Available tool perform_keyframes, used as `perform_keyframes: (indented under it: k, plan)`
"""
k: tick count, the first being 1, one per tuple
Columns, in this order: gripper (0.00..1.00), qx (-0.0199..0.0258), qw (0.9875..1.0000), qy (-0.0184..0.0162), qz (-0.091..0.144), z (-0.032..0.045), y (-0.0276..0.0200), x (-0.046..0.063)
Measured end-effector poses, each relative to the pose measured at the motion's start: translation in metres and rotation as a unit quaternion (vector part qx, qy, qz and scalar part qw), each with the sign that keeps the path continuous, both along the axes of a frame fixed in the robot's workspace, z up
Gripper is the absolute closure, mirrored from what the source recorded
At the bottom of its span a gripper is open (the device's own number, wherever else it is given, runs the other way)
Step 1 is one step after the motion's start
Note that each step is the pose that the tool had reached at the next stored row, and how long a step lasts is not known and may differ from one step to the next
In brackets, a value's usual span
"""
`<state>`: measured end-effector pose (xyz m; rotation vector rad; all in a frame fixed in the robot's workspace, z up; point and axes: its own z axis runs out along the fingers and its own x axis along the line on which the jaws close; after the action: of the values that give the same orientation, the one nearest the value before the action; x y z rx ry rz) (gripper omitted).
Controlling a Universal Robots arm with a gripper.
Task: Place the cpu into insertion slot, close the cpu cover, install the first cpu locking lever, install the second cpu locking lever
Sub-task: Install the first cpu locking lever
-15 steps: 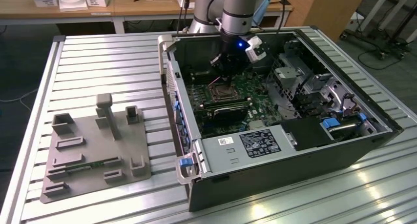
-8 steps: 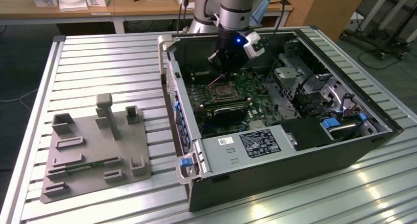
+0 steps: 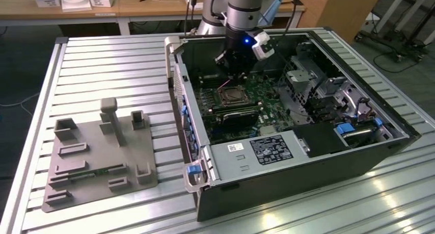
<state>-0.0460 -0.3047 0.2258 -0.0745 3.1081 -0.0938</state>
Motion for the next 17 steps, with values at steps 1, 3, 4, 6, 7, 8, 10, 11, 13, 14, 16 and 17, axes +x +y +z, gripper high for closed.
perform_keyframes:
  k: [1, 3, 4, 6, 7, 8, 10, 11, 13, 14, 16, 17]
  plan:
    - [0.90, 0.0001, 1.0000, 0.0000, 0.000, 0.0000, 0.0000, -0.0001]
    - [0.90, 0.0001, 1.0000, 0.0000, 0.000, 0.0001, -0.0001, -0.0018]
    - [0.90, 0.0001, 1.0000, 0.0001, 0.000, 0.0001, -0.0001, -0.0018]
    - [0.90, 0.0001, 1.0000, 0.0001, 0.000, 0.0001, -0.0001, -0.0018]
    - [0.90, 0.0001, 1.0000, 0.0000, 0.000, 0.0001, -0.0001, -0.0018]
    - [0.90, 0.0001, 1.0000, 0.0001, 0.000, 0.0001, -0.0001, -0.0018]
    - [0.90, 0.0001, 1.0000, 0.0001, 0.000, 0.0001, -0.0001, -0.0019]
    - [0.90, 0.0001, 1.0000, 0.0000, 0.000, 0.0001, -0.0001, -0.0019]
    - [0.90, 0.0001, 1.0000, 0.0000, 0.000, 0.0001, -0.0001, -0.0019]
    - [0.90, 0.0001, 1.0000, 0.0000, 0.000, 0.0001, -0.0001, -0.0024]
    - [0.90, 0.0001, 1.0000, 0.0001, 0.000, 0.0001, -0.0002, -0.0059]
    - [0.90, 0.0001, 1.0000, 0.0000, 0.000, 0.0001, -0.0001, -0.0082]
